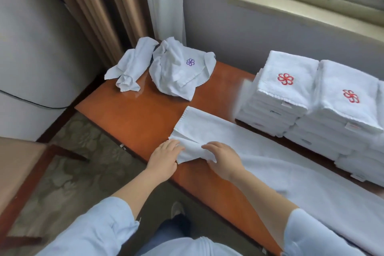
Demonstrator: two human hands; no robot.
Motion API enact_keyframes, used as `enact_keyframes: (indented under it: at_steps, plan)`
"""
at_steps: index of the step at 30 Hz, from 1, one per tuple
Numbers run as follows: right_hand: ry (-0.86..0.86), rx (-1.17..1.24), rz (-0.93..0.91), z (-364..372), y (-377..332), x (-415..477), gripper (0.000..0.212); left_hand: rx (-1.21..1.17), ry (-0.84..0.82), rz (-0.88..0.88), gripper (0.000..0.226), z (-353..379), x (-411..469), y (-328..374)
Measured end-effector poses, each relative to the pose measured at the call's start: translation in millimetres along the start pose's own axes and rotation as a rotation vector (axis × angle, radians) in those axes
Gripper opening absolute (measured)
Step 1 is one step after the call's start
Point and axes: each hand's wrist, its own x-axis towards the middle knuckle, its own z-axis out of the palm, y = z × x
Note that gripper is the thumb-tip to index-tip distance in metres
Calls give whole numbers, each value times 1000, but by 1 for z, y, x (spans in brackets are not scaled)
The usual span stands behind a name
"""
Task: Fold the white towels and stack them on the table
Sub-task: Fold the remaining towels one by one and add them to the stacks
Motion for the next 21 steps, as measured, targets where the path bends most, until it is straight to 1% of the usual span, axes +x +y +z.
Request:
enact_keyframes:
  at_steps: [4,6,8,11,14,16,17,19,21]
  plan:
    - [-32,-47,16,19,-8,25,53,16,-106,166,62,7,28,-38]
    - [-45,-65,31,26,-9,30,54,-8,-107,221,62,11,38,-49]
    - [-23,-64,60,30,-9,33,47,-29,-87,271,56,13,47,-55]
    - [51,-18,120,32,-11,39,28,-62,-70,342,43,13,62,-64]
    - [84,23,200,32,-15,44,23,-131,-57,378,27,10,72,-70]
    - [92,59,264,27,-17,50,23,-165,-60,369,22,7,77,-70]
    - [107,75,288,23,-18,54,23,-194,-59,335,19,4,79,-69]
    - [182,86,307,12,-19,64,22,-330,-51,184,15,-4,85,-67]
    - [285,74,300,-1,-21,76,21,-452,-41,51,18,-13,93,-65]
